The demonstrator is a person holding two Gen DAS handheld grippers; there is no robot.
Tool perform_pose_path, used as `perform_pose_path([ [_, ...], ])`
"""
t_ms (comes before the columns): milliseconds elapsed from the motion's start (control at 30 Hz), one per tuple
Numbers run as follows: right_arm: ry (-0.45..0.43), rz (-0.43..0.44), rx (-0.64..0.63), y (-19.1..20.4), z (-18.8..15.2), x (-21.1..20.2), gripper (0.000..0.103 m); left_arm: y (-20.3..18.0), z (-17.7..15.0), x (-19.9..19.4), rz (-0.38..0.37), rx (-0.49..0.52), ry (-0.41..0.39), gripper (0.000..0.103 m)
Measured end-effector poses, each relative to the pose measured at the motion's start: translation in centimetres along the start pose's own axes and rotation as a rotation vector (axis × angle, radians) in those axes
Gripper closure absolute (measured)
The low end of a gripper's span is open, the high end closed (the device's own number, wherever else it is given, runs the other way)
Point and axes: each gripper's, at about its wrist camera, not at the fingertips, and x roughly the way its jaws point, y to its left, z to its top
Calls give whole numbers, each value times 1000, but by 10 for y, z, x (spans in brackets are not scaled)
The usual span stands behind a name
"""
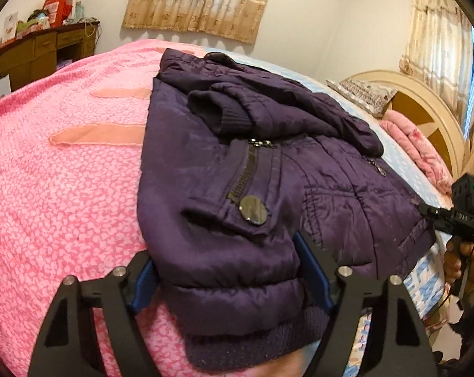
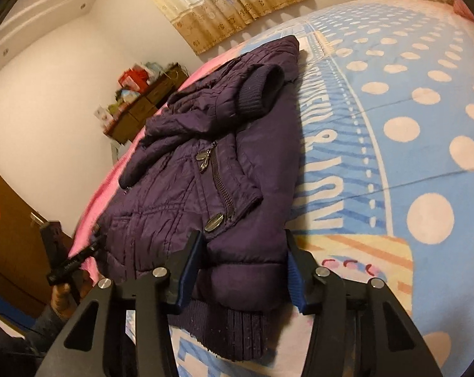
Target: Fold large clothes
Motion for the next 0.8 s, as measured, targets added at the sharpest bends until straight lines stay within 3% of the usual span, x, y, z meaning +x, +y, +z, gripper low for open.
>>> perform_pose_path([
  [67,12,-16,-13,4,1,0,53,-3,0,3,9,10,-5,20],
  [133,24,9,10,5,1,-3,65,-8,1,1,20,35,-14,47],
  [167,22,34,19,5,-1,-6,67,-6,2,-2,-24,32,-10,64],
  [267,18,79,47,5,-9,-12,69,3,4,-16,-57,-14,2,74],
  [367,11,116,68,7,-23,-20,72,7,1,-31,-92,-55,22,78],
  [500,-32,237,146,10,-36,-50,77,-2,-2,-62,-127,-79,33,80],
  [800,-145,371,105,61,-33,-124,80,-27,16,-148,-294,-126,-67,81],
])
